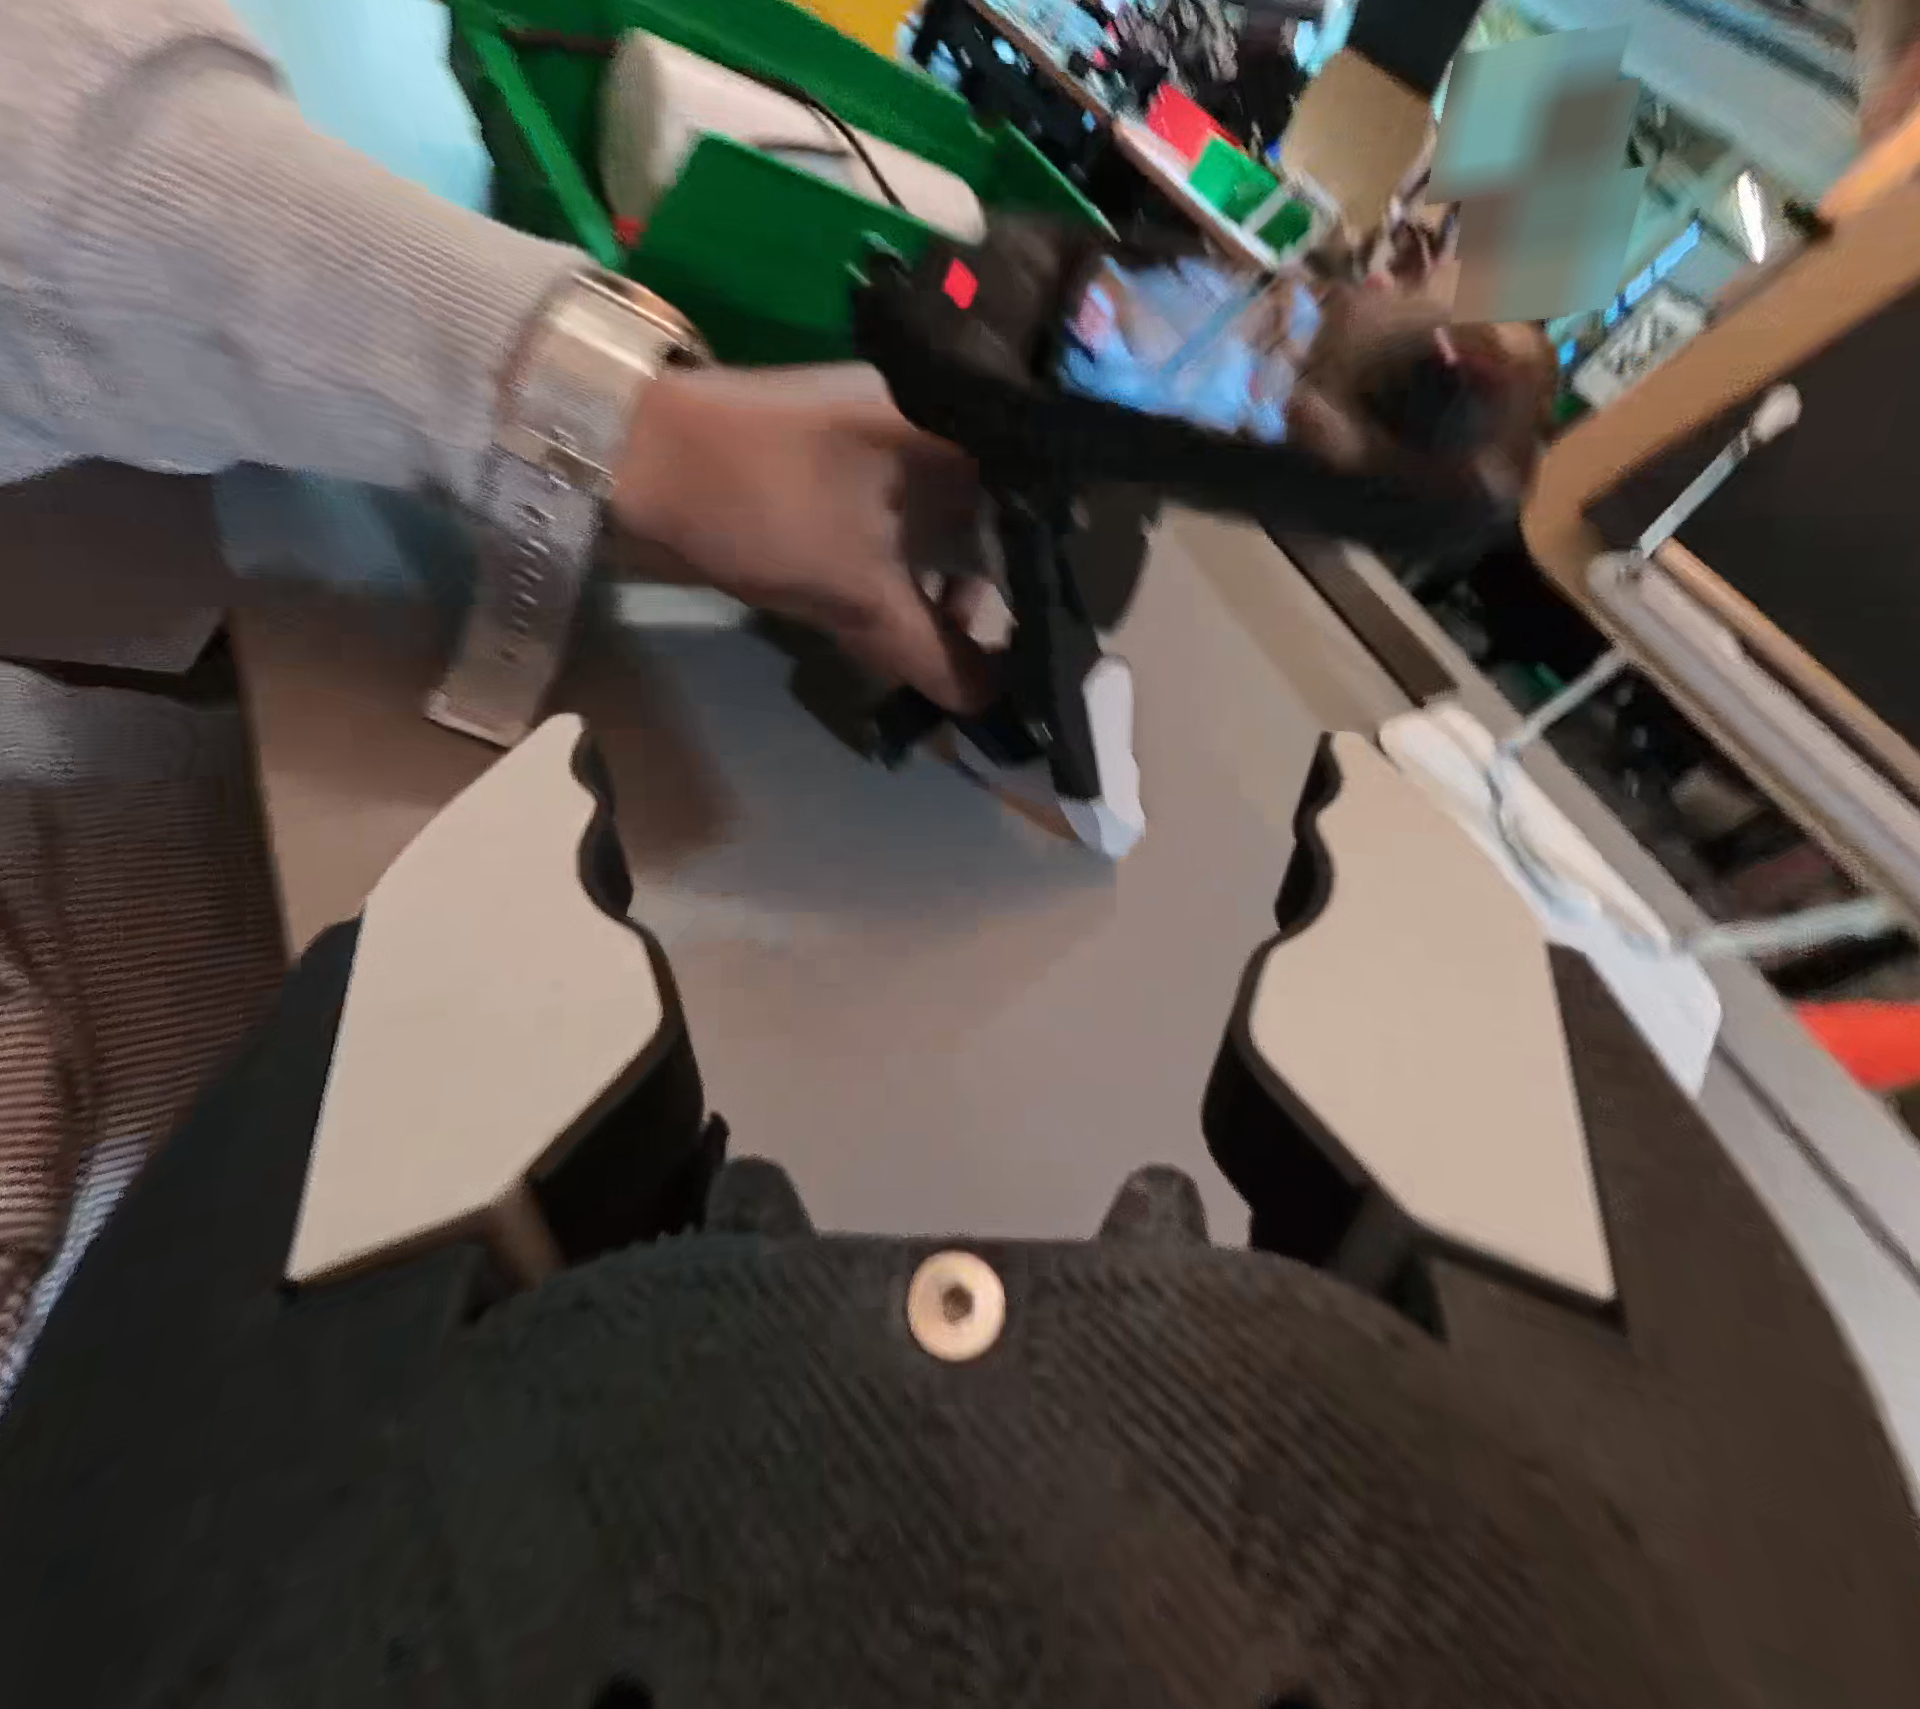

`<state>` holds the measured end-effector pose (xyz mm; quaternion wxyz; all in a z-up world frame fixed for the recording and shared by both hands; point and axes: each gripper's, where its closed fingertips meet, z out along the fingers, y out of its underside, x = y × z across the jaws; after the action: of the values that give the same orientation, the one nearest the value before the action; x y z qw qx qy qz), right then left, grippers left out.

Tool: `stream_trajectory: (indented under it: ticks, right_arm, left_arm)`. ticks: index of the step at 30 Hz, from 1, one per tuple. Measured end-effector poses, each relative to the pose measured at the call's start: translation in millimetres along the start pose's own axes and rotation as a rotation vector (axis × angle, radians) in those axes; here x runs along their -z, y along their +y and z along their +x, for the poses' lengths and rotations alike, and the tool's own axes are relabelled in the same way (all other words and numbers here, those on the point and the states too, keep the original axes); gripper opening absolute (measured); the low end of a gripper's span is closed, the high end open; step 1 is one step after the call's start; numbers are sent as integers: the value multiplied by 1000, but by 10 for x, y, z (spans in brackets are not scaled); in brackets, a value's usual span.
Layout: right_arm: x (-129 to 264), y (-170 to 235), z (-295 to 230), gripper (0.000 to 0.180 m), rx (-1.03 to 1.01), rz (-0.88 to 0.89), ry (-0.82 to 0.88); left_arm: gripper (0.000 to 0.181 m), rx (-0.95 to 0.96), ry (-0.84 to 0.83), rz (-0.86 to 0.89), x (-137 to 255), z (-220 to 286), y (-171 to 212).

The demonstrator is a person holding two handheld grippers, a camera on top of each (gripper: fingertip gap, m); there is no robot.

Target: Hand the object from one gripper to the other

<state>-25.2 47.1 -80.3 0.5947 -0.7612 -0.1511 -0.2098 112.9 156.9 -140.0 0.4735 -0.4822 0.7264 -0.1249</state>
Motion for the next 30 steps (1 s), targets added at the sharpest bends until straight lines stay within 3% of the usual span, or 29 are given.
stream_trajectory:
  ticks: [1,3,5,11,15,24,30]
  right_arm:
    - [0,-103,-98,123,43,29,-17]
    - [5,-280,-291,120,108,81,-50]
    - [-1,-394,-453,118,123,116,-77]
    - [-37,-396,-629,121,128,98,-115]
    - [-20,-351,-604,121,83,94,-132]
    - [-45,-309,-601,119,39,65,-106]
    - [6,-415,-522,105,-149,150,-104]
  left_arm:
    - [127,-40,-16,-6,17,10,-9]
    - [105,-128,-36,-16,50,58,-32]
    - [60,-222,-24,-17,90,161,-54]
    - [54,-357,-86,-43,129,265,-93]
    - [55,-364,-95,-60,126,264,-82]
    - [84,-430,-191,-90,116,111,-50]
    - [103,-457,-298,-63,185,-47,-145]
